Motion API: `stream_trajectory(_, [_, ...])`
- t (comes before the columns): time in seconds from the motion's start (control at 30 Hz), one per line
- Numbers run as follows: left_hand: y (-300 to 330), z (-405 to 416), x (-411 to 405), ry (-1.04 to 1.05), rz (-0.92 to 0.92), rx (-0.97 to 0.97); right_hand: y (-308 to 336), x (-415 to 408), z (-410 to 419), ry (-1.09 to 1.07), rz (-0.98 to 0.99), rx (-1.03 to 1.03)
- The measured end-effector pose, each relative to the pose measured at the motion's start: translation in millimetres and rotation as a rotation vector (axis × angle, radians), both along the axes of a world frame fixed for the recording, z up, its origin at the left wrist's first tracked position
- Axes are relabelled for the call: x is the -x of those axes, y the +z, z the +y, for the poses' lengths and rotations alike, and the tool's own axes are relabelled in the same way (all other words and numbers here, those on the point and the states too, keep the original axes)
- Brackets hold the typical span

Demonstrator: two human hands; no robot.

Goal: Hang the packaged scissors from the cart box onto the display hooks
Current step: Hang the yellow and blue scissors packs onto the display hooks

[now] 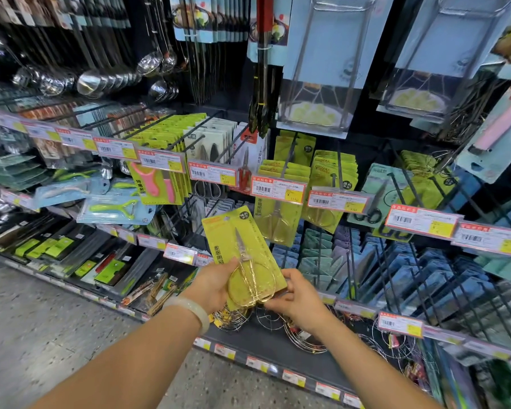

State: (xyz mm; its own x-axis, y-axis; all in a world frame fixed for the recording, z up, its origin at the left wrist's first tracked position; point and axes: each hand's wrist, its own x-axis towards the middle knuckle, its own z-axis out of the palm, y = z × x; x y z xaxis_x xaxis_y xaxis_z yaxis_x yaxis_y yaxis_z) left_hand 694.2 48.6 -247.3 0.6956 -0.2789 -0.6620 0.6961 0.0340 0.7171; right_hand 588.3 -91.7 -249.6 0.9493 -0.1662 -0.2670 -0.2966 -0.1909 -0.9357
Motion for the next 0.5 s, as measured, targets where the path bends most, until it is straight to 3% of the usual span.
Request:
stream_trajectory(0.13, [4, -3, 5, -0.035, -0.001, 0.037, 0, 1, 1, -0.11, -0.07, -0.065])
stream_trajectory(0.5, [13, -3, 6, 0.007, -0.044, 0.112, 1, 4, 11, -0.224, 0.005, -0.343])
